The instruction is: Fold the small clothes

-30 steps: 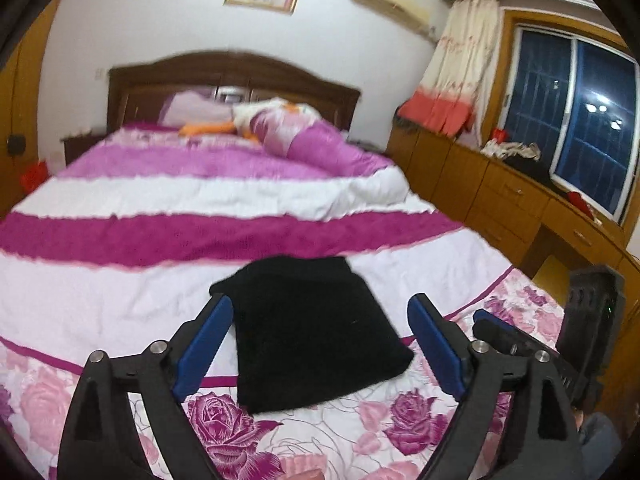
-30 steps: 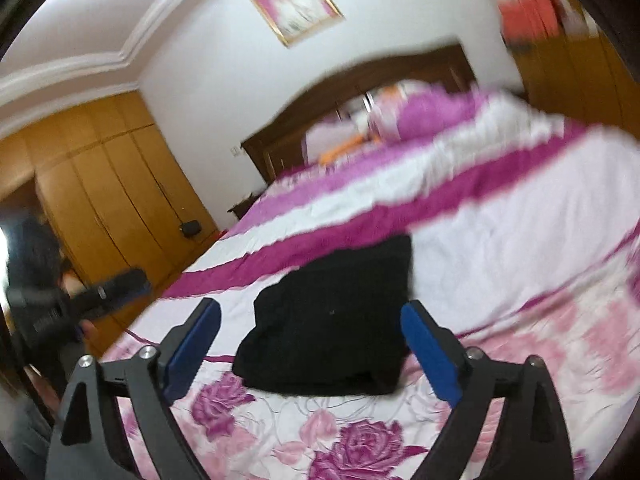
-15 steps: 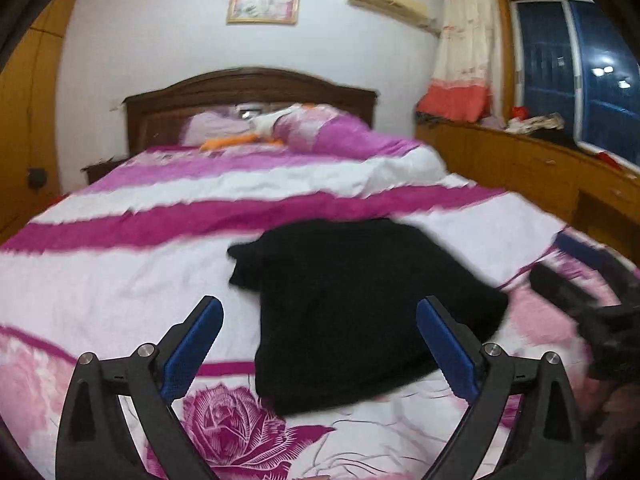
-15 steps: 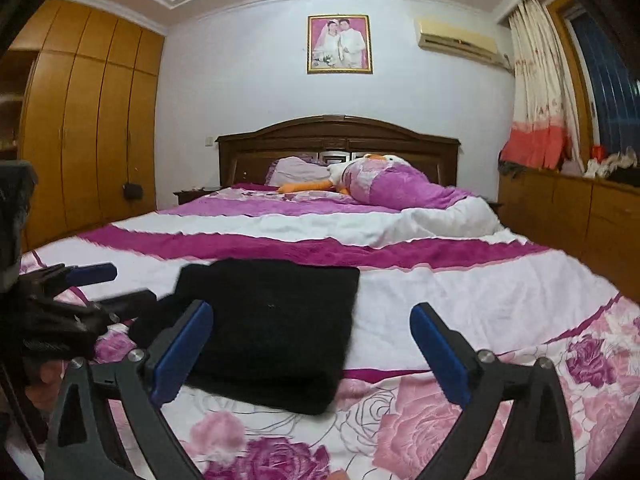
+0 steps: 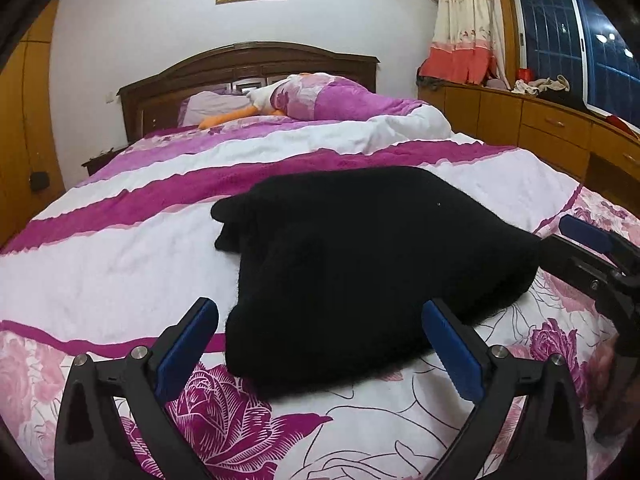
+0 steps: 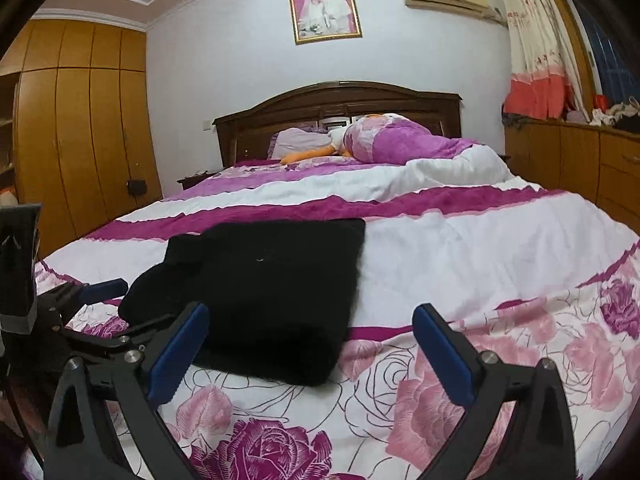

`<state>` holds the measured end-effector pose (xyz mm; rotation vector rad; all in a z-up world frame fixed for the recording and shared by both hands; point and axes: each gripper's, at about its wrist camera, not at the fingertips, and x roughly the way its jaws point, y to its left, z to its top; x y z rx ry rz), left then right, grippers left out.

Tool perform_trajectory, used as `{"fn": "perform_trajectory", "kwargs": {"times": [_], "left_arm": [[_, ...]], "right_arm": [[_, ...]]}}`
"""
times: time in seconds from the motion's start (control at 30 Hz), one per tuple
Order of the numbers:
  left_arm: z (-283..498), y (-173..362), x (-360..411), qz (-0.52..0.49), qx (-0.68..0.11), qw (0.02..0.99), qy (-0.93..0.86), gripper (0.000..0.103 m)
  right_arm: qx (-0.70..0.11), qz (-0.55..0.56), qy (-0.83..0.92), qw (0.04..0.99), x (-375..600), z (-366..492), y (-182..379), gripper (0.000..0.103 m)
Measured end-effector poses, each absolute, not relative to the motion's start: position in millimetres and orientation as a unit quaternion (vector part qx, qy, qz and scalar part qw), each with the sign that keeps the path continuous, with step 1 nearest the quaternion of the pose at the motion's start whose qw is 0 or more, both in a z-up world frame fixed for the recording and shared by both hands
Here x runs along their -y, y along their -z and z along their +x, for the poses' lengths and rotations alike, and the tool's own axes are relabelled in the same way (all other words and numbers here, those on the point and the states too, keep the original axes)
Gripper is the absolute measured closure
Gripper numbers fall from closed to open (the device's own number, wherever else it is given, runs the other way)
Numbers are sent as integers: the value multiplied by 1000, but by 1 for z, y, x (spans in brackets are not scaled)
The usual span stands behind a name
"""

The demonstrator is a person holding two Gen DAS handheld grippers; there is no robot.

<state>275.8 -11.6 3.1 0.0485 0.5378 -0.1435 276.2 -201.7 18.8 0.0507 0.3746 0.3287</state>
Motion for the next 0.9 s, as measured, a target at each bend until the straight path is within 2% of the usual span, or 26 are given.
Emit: {"fn": "perform_trajectory", "kwargs": {"times": [0.9], "left_arm": [[274,-2,12,18,-270,959,78,15]], "right_arm": [[-194,-39,-152,968,178,272,-21,0]]}}
